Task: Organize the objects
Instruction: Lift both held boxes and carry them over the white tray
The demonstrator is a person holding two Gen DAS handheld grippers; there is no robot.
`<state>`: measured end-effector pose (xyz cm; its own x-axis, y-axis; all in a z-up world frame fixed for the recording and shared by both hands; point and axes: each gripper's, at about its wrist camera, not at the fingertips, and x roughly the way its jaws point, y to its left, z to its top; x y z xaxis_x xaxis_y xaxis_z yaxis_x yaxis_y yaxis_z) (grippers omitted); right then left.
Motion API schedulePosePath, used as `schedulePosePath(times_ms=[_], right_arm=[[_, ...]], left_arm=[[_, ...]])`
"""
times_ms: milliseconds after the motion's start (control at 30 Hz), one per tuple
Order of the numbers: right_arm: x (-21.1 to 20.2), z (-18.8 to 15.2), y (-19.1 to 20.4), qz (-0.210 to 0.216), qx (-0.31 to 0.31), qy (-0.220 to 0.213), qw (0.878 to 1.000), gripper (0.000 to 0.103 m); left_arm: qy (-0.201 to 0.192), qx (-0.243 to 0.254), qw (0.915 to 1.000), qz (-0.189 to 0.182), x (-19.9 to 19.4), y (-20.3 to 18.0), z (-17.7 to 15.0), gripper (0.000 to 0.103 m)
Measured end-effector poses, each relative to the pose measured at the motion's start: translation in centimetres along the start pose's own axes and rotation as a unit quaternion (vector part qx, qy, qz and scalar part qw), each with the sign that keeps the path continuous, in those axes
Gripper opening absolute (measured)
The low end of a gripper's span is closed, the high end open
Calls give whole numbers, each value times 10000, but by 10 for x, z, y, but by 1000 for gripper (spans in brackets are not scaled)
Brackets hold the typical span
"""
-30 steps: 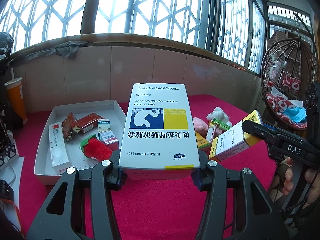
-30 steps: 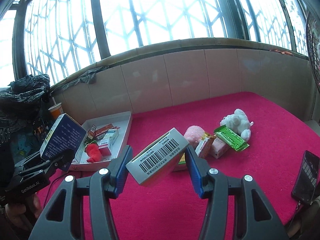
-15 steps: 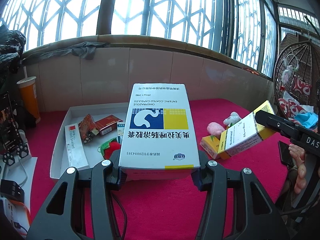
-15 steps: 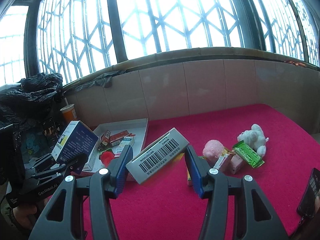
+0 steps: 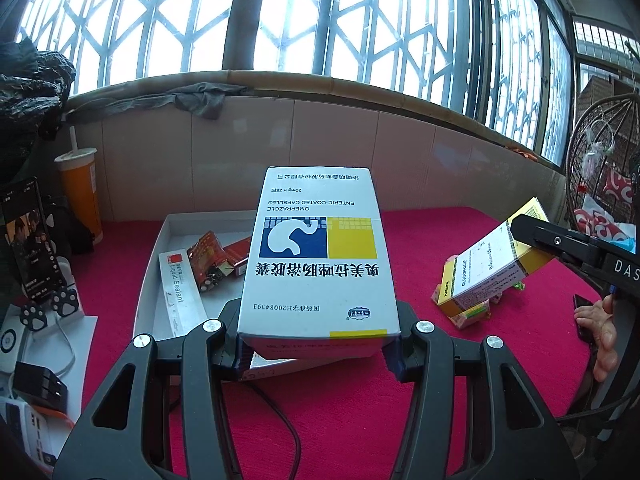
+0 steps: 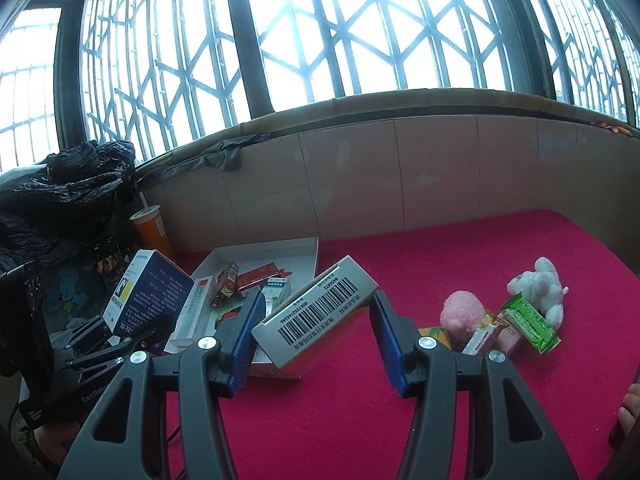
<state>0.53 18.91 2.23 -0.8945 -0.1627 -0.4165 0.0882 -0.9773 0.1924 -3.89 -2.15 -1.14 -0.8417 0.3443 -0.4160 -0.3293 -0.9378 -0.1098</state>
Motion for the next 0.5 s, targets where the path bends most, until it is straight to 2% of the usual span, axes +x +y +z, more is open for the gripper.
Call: schedulePosePath(times_ms=[367, 500], right_arm=[[24, 19, 21, 255, -197, 93, 9994, 54], [38, 22, 29, 303, -302, 173, 9989, 54]], left_arm=[[12, -442, 9988, 223, 3, 52, 18, 51], [-15, -444, 9985, 328, 5, 63, 22, 51]])
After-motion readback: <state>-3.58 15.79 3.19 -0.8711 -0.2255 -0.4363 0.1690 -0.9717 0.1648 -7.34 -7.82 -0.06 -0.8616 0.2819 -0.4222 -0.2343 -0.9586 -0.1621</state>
